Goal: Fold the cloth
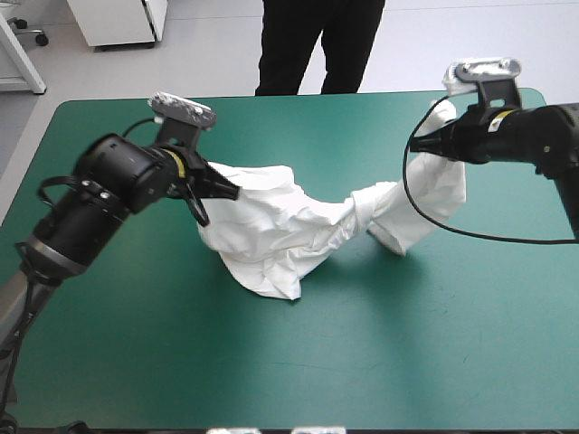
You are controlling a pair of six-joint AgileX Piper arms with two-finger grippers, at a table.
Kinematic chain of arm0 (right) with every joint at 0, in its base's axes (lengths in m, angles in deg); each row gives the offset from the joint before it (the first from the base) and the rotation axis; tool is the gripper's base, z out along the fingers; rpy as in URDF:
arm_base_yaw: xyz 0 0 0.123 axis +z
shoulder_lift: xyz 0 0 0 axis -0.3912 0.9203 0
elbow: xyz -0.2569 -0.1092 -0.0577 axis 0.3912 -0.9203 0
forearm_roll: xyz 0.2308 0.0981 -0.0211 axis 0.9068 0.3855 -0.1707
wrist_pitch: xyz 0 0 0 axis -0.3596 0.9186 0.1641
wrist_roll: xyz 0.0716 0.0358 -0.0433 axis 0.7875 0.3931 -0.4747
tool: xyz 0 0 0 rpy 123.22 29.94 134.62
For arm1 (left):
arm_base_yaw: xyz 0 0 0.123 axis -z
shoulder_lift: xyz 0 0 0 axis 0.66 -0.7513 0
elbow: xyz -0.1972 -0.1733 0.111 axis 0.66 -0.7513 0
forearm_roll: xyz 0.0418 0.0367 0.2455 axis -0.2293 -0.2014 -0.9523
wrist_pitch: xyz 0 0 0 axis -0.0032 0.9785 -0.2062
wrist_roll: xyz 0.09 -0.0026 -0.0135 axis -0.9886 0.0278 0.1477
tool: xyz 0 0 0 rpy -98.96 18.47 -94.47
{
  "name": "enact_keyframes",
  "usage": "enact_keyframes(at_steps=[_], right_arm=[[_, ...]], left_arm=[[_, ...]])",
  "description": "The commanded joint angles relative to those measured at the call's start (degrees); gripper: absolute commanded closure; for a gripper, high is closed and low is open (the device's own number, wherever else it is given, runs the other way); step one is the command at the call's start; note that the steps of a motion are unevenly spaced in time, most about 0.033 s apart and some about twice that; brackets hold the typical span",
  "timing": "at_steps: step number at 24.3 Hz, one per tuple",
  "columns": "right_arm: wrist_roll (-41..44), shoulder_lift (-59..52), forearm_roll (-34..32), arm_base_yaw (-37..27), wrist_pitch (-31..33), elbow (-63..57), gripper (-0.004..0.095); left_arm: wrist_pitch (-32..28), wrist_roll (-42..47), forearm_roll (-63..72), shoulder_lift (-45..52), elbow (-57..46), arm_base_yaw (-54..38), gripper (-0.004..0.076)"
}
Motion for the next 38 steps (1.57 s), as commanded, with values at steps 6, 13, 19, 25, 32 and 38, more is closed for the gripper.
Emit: enact_keyframes(at_steps=[6,13,19,25,32,38], right_arm=[[-4.6,-2.8,3.6,0.1,0.2,22.4,0.0925],[-9.9,-2.8,9.0,0.1,-6.7,41.3,0.0925],[-10.5,-2.8,9.0,0.1,-11.8,50.3,0.0924],[-5.5,-3.3,2.4,0.1,-0.1,48.0,0.0925],[-4.0,-8.2,0.4,0.1,0.5,26.1,0.0925],[-3.5,-8.6,0.3,0.1,-4.5,2.8,0.0925]], left_arm=[[-6.2,-12.5,9.4,1.9,20.4,-12.2,0.0732],[-16.1,-18.7,16.8,1.9,42.6,-13.1,0.0733],[-20.1,-22.1,24.3,1.9,54.5,-13.1,0.0733],[-6.9,-23.5,23.8,5.2,47.4,-13.1,0.0733],[-7.5,-22.2,19.9,13.7,17.5,-13.1,0.0733],[-11.2,-13.0,9.8,12.6,-8.0,-13.1,0.0733]])
